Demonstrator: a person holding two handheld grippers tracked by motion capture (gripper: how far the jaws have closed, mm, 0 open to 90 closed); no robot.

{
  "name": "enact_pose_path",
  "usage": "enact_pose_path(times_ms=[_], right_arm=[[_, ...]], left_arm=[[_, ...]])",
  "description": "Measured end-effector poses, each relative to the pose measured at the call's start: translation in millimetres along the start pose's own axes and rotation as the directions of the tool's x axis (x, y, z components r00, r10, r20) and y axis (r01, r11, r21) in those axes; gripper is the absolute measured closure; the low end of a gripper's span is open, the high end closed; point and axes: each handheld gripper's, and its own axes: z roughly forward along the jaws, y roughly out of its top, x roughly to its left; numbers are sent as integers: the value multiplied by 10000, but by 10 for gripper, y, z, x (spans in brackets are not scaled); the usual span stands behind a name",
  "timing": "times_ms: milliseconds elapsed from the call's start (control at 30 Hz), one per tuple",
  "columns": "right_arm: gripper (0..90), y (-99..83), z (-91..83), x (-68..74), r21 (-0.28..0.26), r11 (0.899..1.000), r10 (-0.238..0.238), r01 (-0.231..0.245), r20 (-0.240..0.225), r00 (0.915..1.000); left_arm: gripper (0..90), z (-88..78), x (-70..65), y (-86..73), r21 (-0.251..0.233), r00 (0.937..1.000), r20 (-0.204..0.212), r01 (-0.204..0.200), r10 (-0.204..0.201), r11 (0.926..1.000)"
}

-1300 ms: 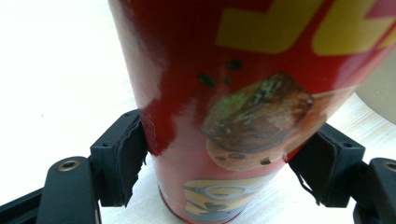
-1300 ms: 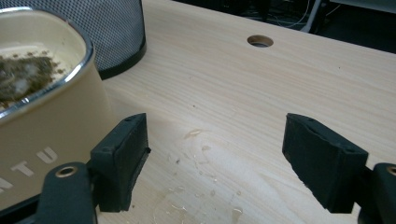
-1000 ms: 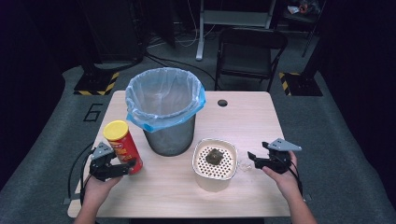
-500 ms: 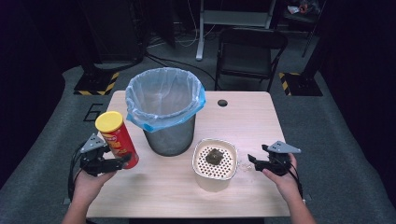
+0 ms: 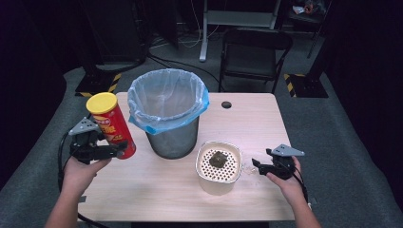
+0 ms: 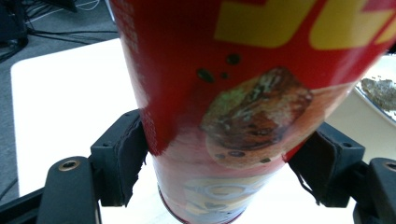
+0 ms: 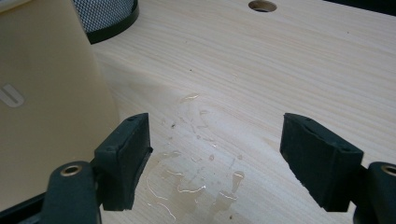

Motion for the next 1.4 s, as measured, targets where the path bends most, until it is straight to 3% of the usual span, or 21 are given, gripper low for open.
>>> enact_pose_path(times_ms=[400,700,1400], right_arm=[[244,-6,7,1,160,9999,23,-22,-51,10000],[245,-9,11,-5,163,9999,-9,10,-50,10000],[250,-22,8,-24,172,9998,90,-89,-52,9999]], left_arm=[[241,-256,9,454,141,9990,-140,-419,421,9990],[242,-417,32,767,131,9995,10,-312,312,9994],[242,-355,-123,1357,-44,9975,106,-697,697,9976]])
